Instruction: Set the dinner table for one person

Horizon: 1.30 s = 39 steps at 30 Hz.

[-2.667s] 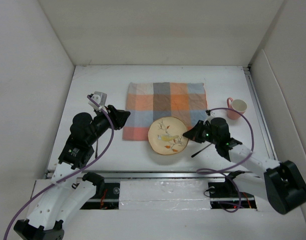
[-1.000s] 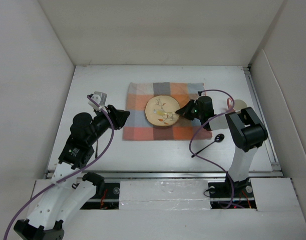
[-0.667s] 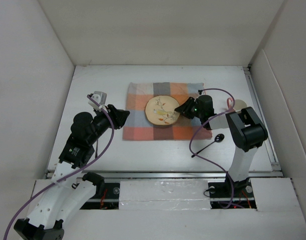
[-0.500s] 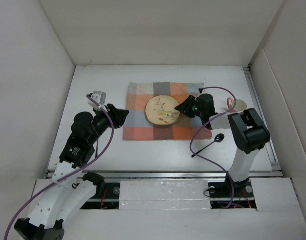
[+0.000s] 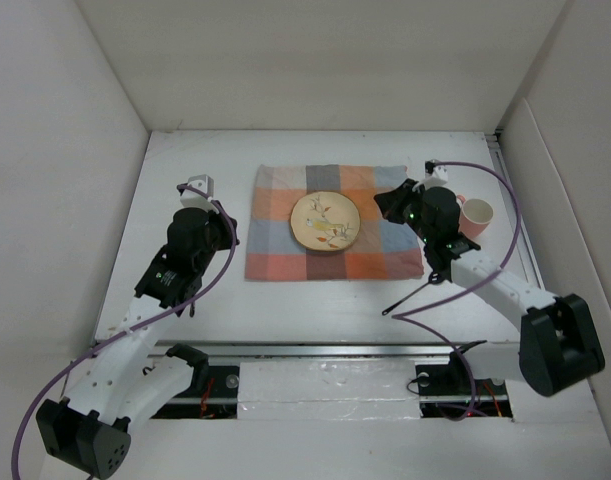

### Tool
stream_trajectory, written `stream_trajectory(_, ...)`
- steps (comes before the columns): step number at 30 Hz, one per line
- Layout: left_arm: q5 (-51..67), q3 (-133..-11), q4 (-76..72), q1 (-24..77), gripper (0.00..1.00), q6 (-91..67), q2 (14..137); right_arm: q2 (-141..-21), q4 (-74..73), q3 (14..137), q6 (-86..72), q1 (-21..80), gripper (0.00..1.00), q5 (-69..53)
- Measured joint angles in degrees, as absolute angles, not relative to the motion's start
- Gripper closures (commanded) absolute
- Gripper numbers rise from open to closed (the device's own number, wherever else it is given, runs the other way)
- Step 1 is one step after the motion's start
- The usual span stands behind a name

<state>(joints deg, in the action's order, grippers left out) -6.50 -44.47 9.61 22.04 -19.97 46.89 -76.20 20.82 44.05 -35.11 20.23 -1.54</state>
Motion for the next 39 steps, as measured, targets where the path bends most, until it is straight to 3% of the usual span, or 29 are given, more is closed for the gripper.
stream_trajectory(9, -20.8, -47.2, 15.8, 17.5, 0.8, -19.1, 59.9, -58.0, 15.9, 37.2, -28.5, 25.5, 0.94, 4.5)
stream_trajectory(15, -19.9, -50.2, 20.0, 7.7, 0.79, -18.7, 74.6, -55.3, 15.3, 37.2, -24.9, 24.6, 0.82, 6.7)
stream_trajectory(24, -16.1, -55.8, 22.8, 5.0, 0.74, -16.7, 92.8, -51.6, 12.9, 36.5, -22.3, 22.6, 0.75, 5.9)
stream_trajectory(29, -15.2, -56.1, 23.7, 2.5, 0.6, -15.6, 94.0, -50.7, 12.8, 36.5, -22.2, 21.4, 0.74, 4.8)
stream_trajectory(36, -15.2, -57.8, 24.5, 0.8, 0.6, -15.4, 95.9, -50.7, 12.4, 36.5, -22.2, 20.4, 0.73, 2.7)
stream_trajectory(39, -14.9, -58.1, 25.0, 0.8, 0.65, -15.3, 96.8, -50.7, 12.4, 36.5, -22.3, 19.7, 0.73, 1.9)
